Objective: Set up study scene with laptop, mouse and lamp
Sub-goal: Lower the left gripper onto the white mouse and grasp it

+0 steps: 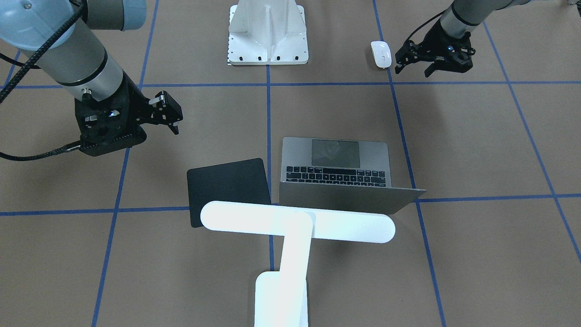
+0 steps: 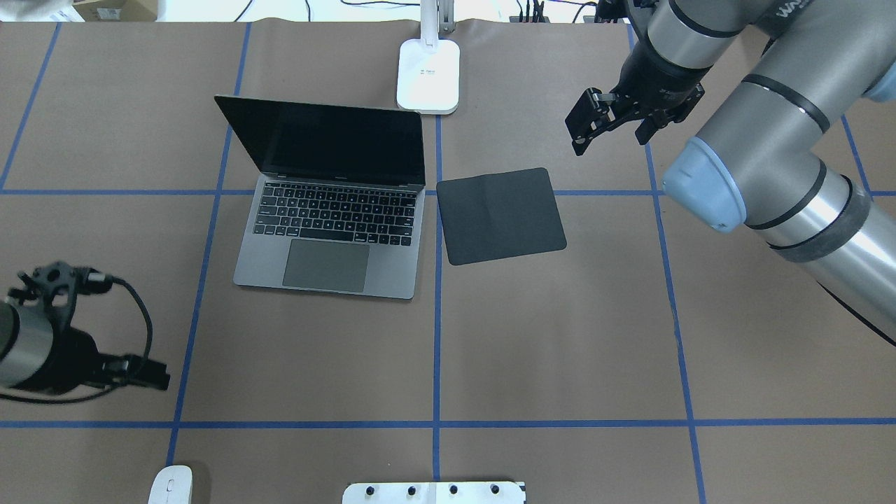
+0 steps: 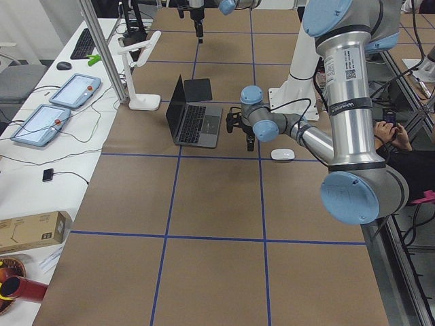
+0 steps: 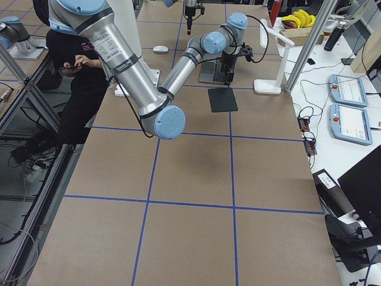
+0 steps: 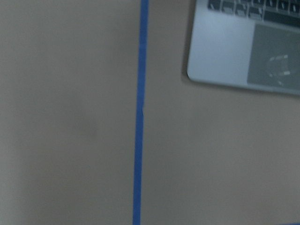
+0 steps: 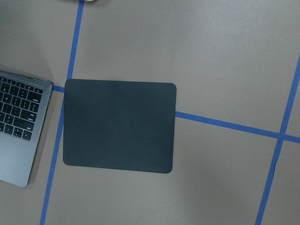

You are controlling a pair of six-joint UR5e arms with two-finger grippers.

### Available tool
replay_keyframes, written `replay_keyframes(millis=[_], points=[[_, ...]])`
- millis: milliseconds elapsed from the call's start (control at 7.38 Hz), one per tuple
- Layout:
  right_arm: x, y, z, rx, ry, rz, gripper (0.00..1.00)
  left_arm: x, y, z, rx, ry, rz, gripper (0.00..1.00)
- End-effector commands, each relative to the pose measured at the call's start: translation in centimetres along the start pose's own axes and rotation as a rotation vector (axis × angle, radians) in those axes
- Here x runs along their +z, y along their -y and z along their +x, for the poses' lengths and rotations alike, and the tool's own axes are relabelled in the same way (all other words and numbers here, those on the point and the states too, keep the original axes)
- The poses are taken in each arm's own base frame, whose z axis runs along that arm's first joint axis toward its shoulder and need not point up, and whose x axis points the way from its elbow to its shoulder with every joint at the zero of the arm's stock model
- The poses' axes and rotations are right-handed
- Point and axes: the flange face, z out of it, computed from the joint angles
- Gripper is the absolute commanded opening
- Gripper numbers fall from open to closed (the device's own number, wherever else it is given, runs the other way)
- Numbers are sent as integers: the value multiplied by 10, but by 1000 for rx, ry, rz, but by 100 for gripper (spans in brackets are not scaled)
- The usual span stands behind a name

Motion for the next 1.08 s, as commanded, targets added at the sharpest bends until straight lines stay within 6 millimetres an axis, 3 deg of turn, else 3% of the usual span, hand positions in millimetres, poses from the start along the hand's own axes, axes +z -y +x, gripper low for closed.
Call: replay_keyframes(millis=[0,407,949], points=[[7,-4,3,-22,7,16,100,23,-33,0,44,59,-47,100],[8,-5,6,-24,4,14,100,49,-76,27,-24,56,-153,100],[13,-8,13,-18,-4,6,100,97,-80,39,-9,81,-189,99]])
